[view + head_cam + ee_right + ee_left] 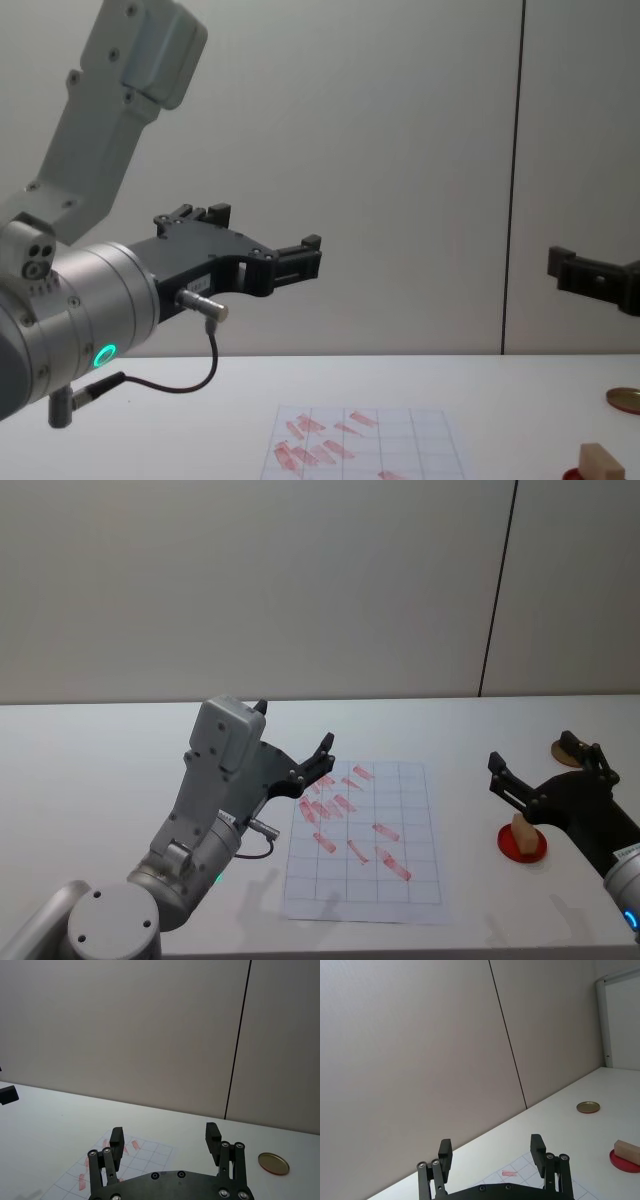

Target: Use the one hand to pick up the stamp and affix it onto the A4 paper.

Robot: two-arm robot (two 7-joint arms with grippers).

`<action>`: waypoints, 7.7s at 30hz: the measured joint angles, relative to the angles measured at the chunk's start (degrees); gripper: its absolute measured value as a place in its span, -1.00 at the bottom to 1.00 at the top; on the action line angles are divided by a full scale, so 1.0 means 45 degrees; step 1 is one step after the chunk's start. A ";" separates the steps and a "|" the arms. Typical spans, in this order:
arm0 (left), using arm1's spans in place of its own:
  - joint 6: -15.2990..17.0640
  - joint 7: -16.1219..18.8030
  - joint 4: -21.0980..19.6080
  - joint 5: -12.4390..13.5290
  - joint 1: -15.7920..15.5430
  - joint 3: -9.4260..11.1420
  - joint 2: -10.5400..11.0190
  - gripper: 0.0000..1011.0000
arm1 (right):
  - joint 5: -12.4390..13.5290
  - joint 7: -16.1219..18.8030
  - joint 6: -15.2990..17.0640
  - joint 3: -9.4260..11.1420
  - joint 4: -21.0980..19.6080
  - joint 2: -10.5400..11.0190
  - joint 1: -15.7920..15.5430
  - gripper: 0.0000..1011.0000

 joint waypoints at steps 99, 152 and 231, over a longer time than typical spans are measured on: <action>0.0000 0.0000 0.0000 0.0000 0.0000 0.0000 0.0000 0.96 | -0.1175 -0.1258 0.4086 -0.0056 0.5659 -0.1606 0.3316 0.98; 0.0000 0.0000 0.0000 0.0000 0.0000 0.0000 0.0000 0.96 | -0.2284 -0.1117 0.3926 -0.0133 0.8244 -0.2225 0.4528 -0.58; 0.0000 0.0000 0.0000 0.0000 0.0000 0.0000 0.0000 0.96 | -0.7584 0.1965 0.2657 -0.2063 0.9859 -0.3909 0.6768 -0.58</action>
